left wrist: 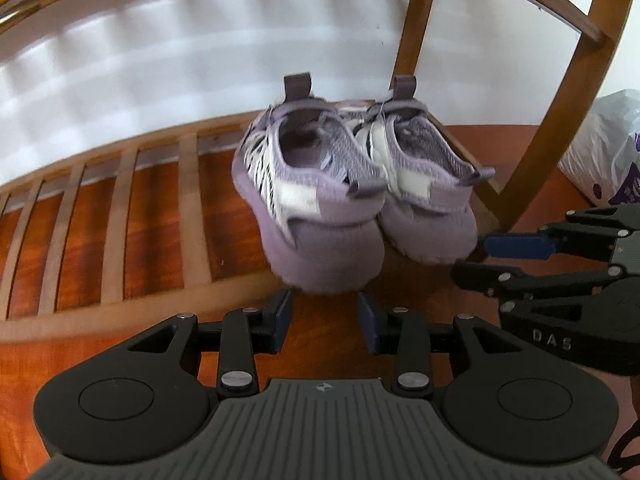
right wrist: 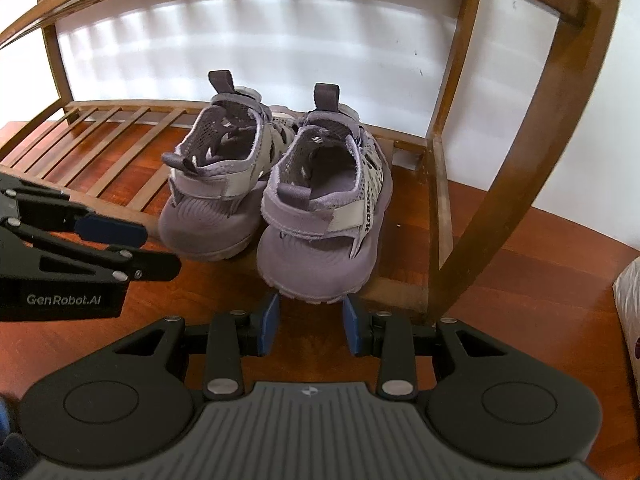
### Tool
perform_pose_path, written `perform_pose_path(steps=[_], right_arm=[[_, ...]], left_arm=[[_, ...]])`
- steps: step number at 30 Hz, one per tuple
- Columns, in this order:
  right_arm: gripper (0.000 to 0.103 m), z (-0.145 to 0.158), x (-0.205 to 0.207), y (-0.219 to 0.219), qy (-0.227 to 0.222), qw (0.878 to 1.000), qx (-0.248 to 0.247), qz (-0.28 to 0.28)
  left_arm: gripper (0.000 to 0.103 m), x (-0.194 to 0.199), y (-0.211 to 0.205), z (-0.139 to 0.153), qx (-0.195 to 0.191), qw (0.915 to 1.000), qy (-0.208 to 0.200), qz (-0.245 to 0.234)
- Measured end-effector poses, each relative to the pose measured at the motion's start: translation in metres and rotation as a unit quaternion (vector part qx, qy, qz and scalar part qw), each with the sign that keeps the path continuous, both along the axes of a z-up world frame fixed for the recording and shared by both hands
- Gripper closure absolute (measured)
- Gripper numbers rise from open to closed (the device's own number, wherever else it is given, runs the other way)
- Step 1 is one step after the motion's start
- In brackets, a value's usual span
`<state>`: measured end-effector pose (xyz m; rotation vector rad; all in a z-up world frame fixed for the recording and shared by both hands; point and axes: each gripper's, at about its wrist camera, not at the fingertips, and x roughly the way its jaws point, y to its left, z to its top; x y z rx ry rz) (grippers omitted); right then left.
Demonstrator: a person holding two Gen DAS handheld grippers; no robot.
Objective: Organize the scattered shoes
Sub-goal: 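Withdraw both tools from the rack toward the blue cartoon slides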
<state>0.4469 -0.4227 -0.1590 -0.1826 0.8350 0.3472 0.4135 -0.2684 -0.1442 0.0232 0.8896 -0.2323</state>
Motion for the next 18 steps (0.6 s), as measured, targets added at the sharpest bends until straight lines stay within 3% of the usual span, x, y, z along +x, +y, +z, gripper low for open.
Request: perform_pose_path(steps=[10,18], right_arm=[[0.061,0.024,-0.044,0.006,0.018,1.0,-0.003,-0.002],[0.05,0.045,-0.099,-0.002,0.028,1.0,0.003,0.005]], left_arm=[[0.049,-0.057,0.004,0.025,0.003,0.9999,-0.007,0.015],[0.036,-0.092,0.025,0.05,-0.007,0.9993,-0.015,0.032]])
